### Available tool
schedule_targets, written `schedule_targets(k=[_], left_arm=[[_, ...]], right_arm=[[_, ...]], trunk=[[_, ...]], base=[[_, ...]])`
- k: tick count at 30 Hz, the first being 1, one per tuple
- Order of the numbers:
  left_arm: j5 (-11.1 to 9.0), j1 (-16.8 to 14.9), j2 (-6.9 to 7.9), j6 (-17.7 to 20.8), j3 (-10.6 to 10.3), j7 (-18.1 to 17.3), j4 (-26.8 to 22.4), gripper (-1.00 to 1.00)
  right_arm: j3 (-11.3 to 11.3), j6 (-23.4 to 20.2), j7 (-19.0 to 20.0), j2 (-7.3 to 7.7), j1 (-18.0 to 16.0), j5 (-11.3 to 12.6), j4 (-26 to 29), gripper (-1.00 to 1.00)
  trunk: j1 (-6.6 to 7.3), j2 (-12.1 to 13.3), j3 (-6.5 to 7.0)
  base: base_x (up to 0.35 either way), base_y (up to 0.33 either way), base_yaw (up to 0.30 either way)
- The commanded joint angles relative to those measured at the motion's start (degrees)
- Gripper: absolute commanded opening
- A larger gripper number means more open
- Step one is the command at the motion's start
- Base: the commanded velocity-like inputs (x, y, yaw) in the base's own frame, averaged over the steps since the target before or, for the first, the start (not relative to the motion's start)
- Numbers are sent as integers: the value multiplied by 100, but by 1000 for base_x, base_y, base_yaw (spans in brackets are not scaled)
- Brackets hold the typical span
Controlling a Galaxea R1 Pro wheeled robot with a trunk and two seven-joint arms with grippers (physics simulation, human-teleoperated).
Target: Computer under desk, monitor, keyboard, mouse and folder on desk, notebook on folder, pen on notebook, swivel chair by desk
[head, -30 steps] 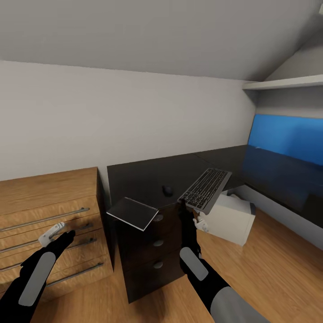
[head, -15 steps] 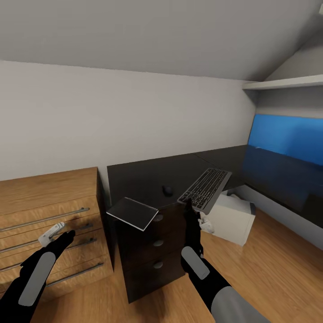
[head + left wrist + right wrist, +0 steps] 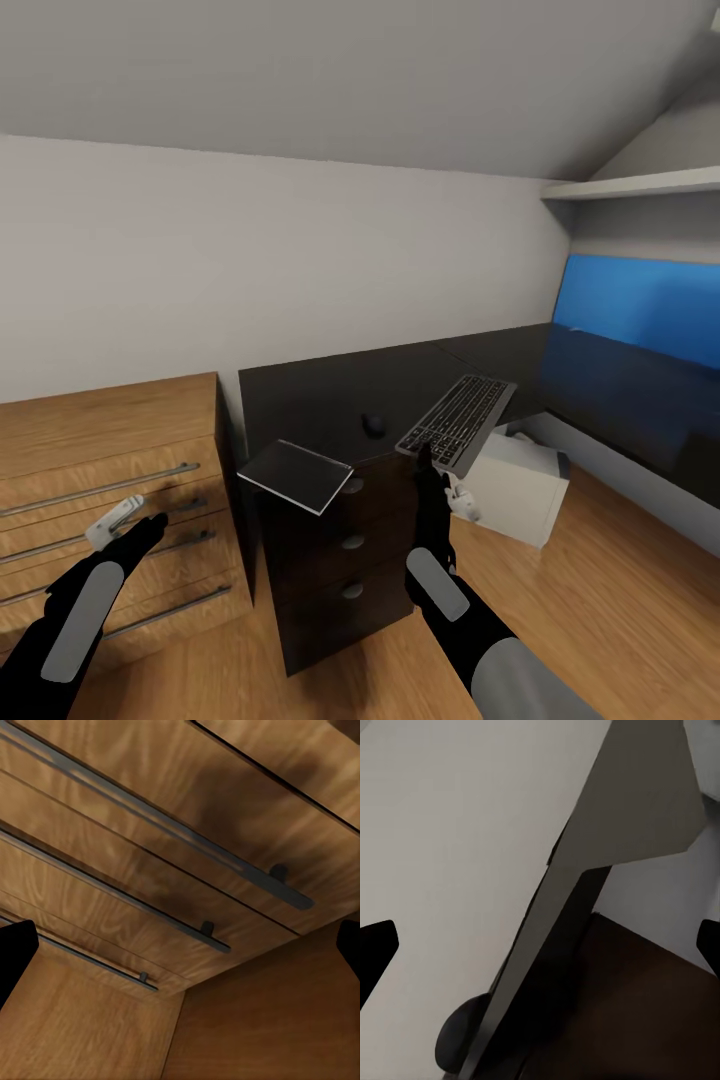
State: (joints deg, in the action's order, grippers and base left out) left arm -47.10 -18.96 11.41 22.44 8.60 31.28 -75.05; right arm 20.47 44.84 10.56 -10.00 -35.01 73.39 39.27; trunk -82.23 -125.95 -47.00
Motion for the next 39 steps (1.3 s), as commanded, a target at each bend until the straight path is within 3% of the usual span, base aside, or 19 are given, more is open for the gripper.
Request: schedule_targets(k=[1, 34, 39], left_arm=[[-45, -2, 2, 16, 1, 36, -9, 100], [-58, -2, 2, 16, 1, 37, -9, 100], [-61, -2, 2, 17, 1, 36, -9, 100]], right_arm=[[13, 25, 43, 0, -6, 62, -5, 100], [19, -9, 26, 0, -6, 78, 2, 100], [19, -10, 25, 0, -6, 79, 2, 100]], trunk=[[1, -3, -6], [1, -3, -6], [89, 158, 66]], base=[[6, 0, 0], [15, 0, 0], [0, 0, 0]])
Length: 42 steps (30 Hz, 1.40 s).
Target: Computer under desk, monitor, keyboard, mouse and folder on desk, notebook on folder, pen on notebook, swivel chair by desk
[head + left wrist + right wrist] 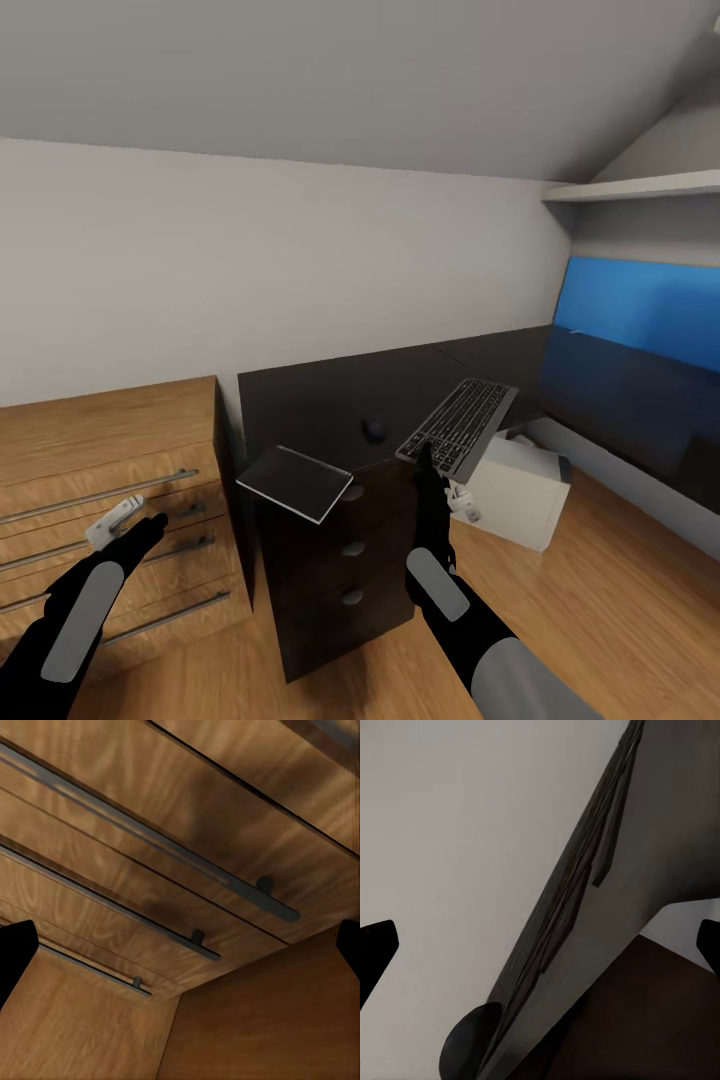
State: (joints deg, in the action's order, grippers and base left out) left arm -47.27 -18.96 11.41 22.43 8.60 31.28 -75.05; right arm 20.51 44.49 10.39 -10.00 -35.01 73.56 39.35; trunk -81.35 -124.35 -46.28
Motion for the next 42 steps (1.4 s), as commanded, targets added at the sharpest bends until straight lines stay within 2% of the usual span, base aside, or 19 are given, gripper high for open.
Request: schedule_targets(k=[1, 22, 23, 39, 42], left_arm=[[-45, -2, 2, 17, 1, 37, -9, 100], [-46, -2, 2, 21, 1, 36, -9, 100], [-46, -2, 2, 21, 1, 36, -9, 100], [-46, -2, 2, 17, 1, 36, -9, 100], [-40, -2, 2, 16, 1, 36, -9, 100]], right_arm=[[15, 25, 42, 0, -6, 62, -6, 100], [19, 17, 42, 0, -6, 62, -6, 100], [21, 16, 42, 0, -6, 62, -6, -100], [24, 33, 55, 0, -6, 53, -6, -100], [23, 33, 57, 0, -6, 53, 0, -100]], trunk=[[1, -3, -6], [1, -3, -6], [1, -3, -6], [1, -3, -6], [67, 118, 48]], base=[[0, 0, 0], [0, 0, 0], [0, 0, 0], [0, 0, 0], [0, 0, 0]])
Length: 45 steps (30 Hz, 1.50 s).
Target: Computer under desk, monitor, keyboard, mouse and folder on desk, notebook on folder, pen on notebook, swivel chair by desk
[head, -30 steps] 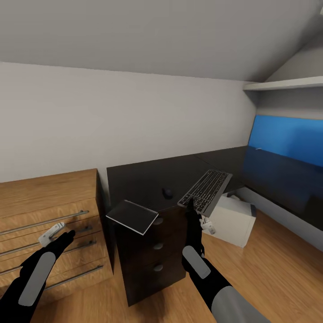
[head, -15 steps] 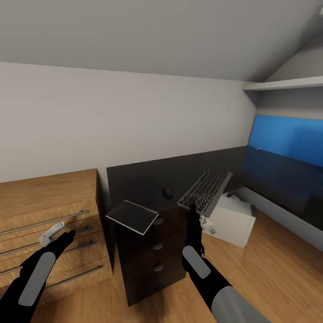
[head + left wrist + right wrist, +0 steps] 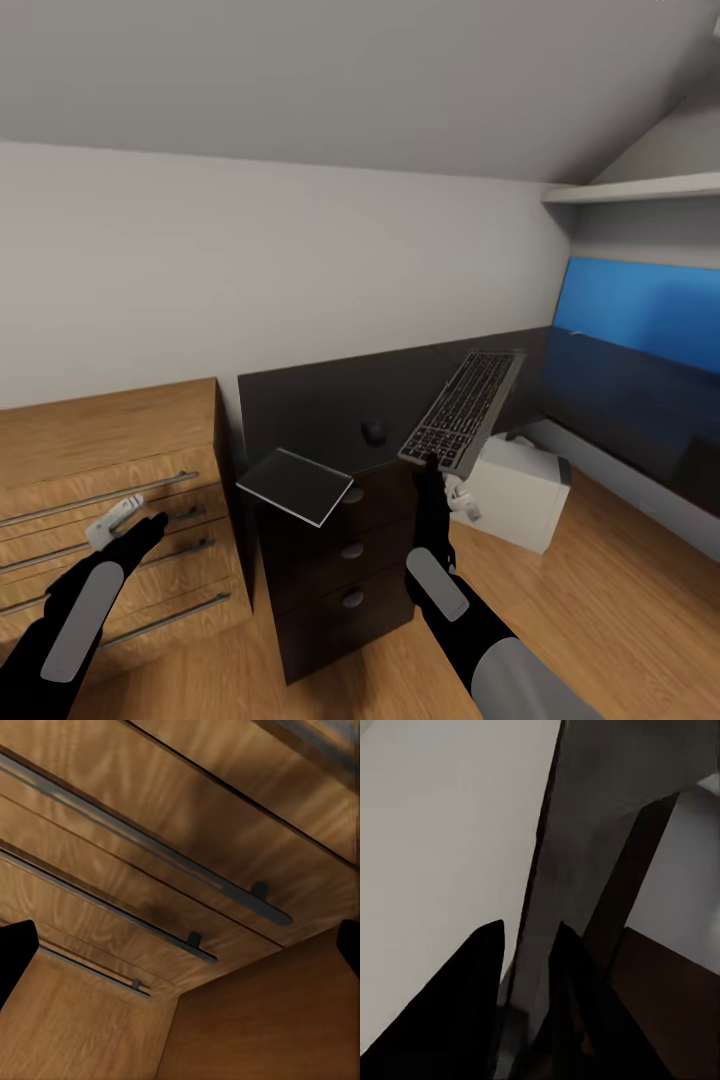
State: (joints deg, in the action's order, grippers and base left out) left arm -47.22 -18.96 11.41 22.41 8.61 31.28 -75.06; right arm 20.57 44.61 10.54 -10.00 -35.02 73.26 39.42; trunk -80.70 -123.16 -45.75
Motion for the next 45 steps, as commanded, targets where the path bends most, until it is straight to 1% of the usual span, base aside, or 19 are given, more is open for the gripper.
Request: schedule_targets(k=[1, 10, 13, 16, 24, 26, 28, 29, 30, 32, 34, 35, 36, 38, 40, 42, 44, 45], left_arm=[[-44, -2, 2, 18, 1, 36, -9, 100], [-34, -2, 2, 17, 1, 36, -9, 100], [-33, -2, 2, 17, 1, 38, -9, 100], [-33, -2, 2, 17, 1, 39, -9, 100], [-25, -2, 2, 16, 1, 44, -9, 100], [-24, -2, 2, 13, 1, 45, -9, 100], [-24, -2, 2, 11, 1, 45, -9, 100], [-23, -2, 2, 10, 1, 45, -9, 100], [-21, -2, 2, 10, 1, 45, -9, 100], [-18, -2, 2, 9, -1, 45, -9, 100], [-17, -2, -2, 9, -2, 45, -9, 100], [-16, -2, -5, 9, -4, 45, -9, 100], [-16, -2, -5, 9, -3, 45, -9, 100], [-17, -2, -6, 12, -1, 45, -9, 100], [-26, -2, -7, 14, 0, 45, -9, 100], [-30, -2, -7, 16, 1, 45, -9, 100], [-34, -2, -6, 17, 1, 45, -9, 100], [-45, -2, -3, 17, -2, 45, -6, 100]], right_arm=[[16, 21, 42, 0, -5, 83, -6, -100], [31, 13, 36, 0, -5, 82, 31, -100], [29, 6, 30, 0, 1, 88, 146, -100], [26, 4, 21, 0, 23, 89, 342, -100], [32, -12, 0, 0, 243, 91, 897, -100], [37, -97, -58, 5, 323, 92, 1130, -100], [49, -281, -210, 105, 461, 92, 1522, -100], [56, -421, -346, 155, 555, 89, 1777, -100], [59, -504, -430, 180, 606, 88, 1914, -100], [65, -923, -840, 296, 835, 81, 2520, -100], [67, -1184, -1071, 375, 948, 82, 2843, -100], [68, -1731, -1469, 544, 1162, 88, 3485, -100], [69, -1850, -1536, 579, 1215, 89, 3629, -100], [69, -2163, -1688, 670, 1419, 91, 4116, -100], [69, -2294, -1744, 705, 1617, 87, 4464, -100], [68, -2352, -1762, 721, 1707, 85, 4613, -100], [63, -2375, -1767, 732, 1732, 81, 4648, -100], [68, -2453, -1764, 866, 1761, 74, 4706, -100]], trunk=[[23, 39, 12], [221, 400, 174], [287, 520, 228], [353, 640, 282], [529, 961, 425], [573, 1041, 461], [616, 1122, 497], [638, 1162, 515], [660, 1202, 533], [704, 1282, 569], [748, 1362, 605], [770, 1402, 623], [792, 1443, 641], [814, 1483, 659], [814, 1483, 659], [814, 1483, 659], [814, 1483, 659], [814, 1483, 659]], base=[[0, 0, 0], [0, 0, 0], [0, 0, 0], [0, 0, 0], [0, 0, 0], [0, 0, 0], [0, 0, 0], [0, 0, 0], [0, 0, 0], [0, 0, 0], [0, 0, 0], [0, 0, 0], [0, 0, 0], [0, 0, 0], [0, 0, 0], [0, 0, 0], [0, 0, 0], [0, 0, 0]])
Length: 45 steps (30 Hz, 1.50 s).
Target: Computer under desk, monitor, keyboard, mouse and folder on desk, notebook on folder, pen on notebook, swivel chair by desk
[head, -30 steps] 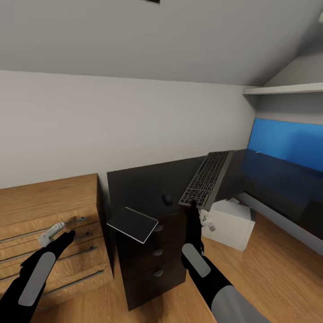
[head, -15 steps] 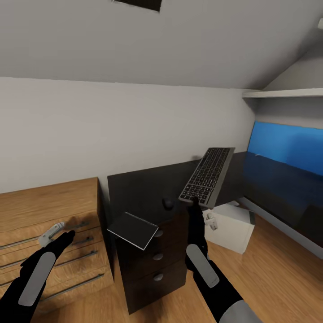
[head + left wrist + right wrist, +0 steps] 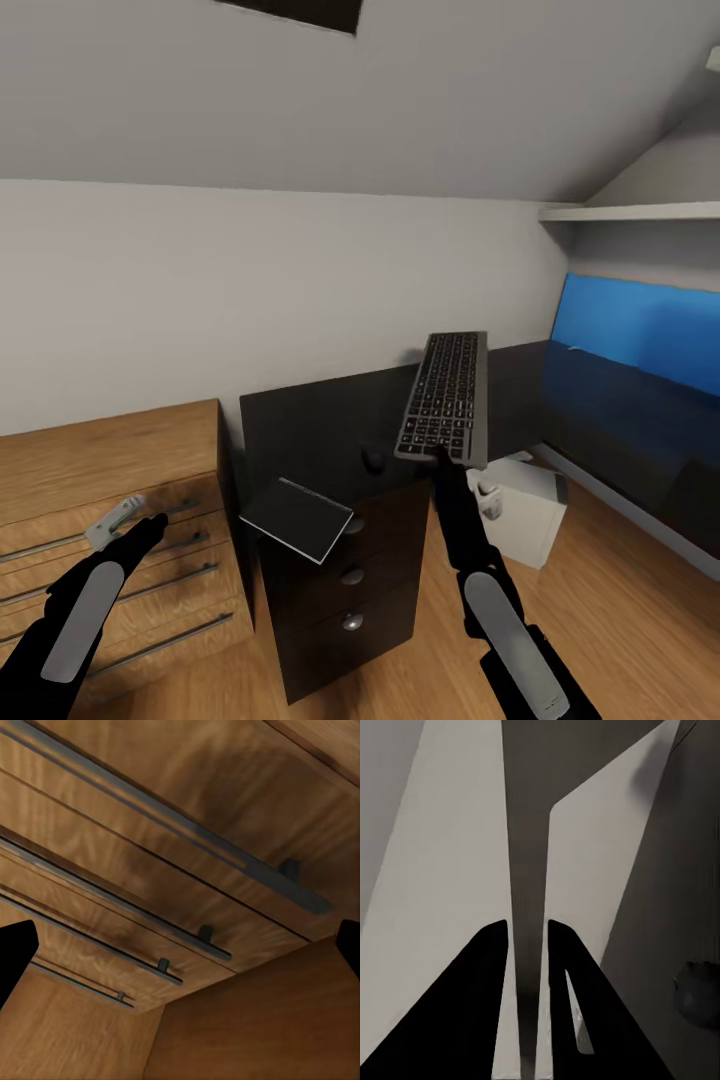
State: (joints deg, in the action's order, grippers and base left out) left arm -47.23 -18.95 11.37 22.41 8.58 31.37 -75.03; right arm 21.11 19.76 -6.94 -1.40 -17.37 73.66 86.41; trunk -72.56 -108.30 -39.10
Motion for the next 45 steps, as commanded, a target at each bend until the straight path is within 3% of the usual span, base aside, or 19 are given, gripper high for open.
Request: schedule_targets(k=[1, 6, 15, 16, 19, 45], left_arm=[[-45, -4, 0, 18, -1, 36, -5, 100], [-47, -4, -18, 11, -5, 35, 97, 100], [-25, -4, -5, 7, -6, 29, 129, 100], [-23, -4, -3, 0, -6, 27, 129, 100], [-23, -4, -3, 0, -6, 27, 129, 100], [-40, -4, 11, 10, 3, 27, 139, 100]], right_arm=[[16, 23, -13, 42, 0, 34, 16, -100], [28, -8, 8, 170, 12, 47, 47, -100], [68, 48, 78, 145, 14, 52, 38, -100], [69, 278, 71, 101, 14, 52, 14, -100], [69, 340, 70, 91, 14, 52, 10, -100], [43, 362, 70, 100, 14, 44, 28, -100]], trunk=[[1, -3, -6], [1, -3, -6], [1, -3, -4], [1, -3, 1], [1, -3, 15], [1, -3, 34]], base=[[0, 0, 0], [0, 0, 0], [-49, -51, 16], [-39, -332, 228], [-15, -341, 232], [-230, -88, 269]])
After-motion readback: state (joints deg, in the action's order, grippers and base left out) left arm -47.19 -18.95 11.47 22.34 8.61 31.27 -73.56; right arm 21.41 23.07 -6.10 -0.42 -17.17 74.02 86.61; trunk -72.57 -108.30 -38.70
